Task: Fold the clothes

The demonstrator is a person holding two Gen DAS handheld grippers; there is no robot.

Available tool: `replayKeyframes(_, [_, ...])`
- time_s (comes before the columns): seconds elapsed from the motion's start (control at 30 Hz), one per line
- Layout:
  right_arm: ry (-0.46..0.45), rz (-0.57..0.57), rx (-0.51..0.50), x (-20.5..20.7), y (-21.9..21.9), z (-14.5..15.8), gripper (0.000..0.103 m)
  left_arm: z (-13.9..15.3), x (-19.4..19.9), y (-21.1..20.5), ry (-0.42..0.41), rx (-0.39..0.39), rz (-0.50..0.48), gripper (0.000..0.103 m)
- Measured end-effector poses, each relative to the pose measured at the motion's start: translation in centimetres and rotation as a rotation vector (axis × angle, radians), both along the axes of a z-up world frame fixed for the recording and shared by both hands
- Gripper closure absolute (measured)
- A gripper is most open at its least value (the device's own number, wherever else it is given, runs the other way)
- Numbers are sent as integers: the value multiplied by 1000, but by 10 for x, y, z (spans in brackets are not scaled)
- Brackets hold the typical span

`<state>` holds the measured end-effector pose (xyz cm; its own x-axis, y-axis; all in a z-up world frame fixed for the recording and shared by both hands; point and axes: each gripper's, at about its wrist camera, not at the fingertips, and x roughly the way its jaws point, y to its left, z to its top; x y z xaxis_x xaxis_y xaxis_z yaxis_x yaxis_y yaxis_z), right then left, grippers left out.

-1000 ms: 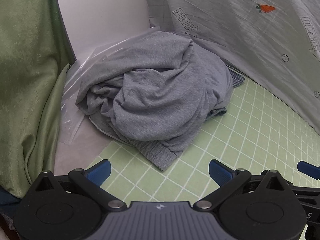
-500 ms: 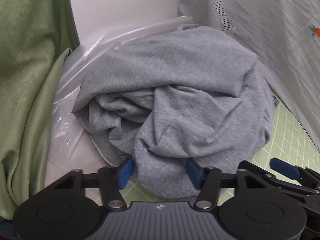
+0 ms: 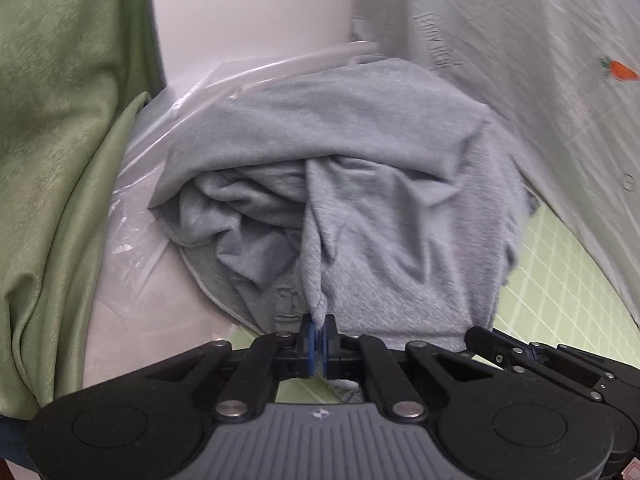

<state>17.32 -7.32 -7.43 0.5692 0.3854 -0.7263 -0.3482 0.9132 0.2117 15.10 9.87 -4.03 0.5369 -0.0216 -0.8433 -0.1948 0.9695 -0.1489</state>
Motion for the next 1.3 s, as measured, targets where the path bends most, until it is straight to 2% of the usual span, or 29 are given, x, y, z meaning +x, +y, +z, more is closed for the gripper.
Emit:
replayKeyframes(0.17, [-66,-50,-66,-38,-34,10,101,11,-30,-44,-24,-5,-103,100])
replayKeyframes(0.33, [-91,-162,-80,-79,-89,16,102,13,-68,-103,-20,-18,-229,100])
replayKeyframes(0.5, [-94,-255,-144,-133,-167,15,102,11,-110,-173,2,-76,-322,100])
replayKeyframes(0.6, [-75,-334,-177,-173,-228,14,102,8,-141,-231,29,-130,-400,99])
replayKeyframes(0.73, [-51,-473,-238,-233,-318,9,102,3,-178,-301,53,-150,-510,94])
replayKeyframes(0.83, [-28,-618,-284,-272,-394,5,102,-2,-199,-341,48,-147,-526,94])
replayKeyframes(0.93, [-22,-758,-321,-309,-468,4,102,-9,-212,-366,48,-154,-501,93])
replayKeyframes(1.07, [-16,-904,-389,-346,-545,7,102,-10,-226,-380,67,-139,-444,81])
replayKeyframes(1.13, [-7,-956,-377,-357,-563,10,101,-8,-230,-382,84,-127,-412,76])
replayKeyframes(1.2, [3,-1002,-354,-367,-577,14,94,-5,-227,-379,99,-113,-385,67])
replayKeyframes(1.27, [14,-1049,-331,-376,-591,18,74,-8,-210,-372,113,-106,-349,48])
replayKeyframes(1.3, [4,-1075,-309,-379,-592,20,57,-9,-202,-369,121,-102,-331,44])
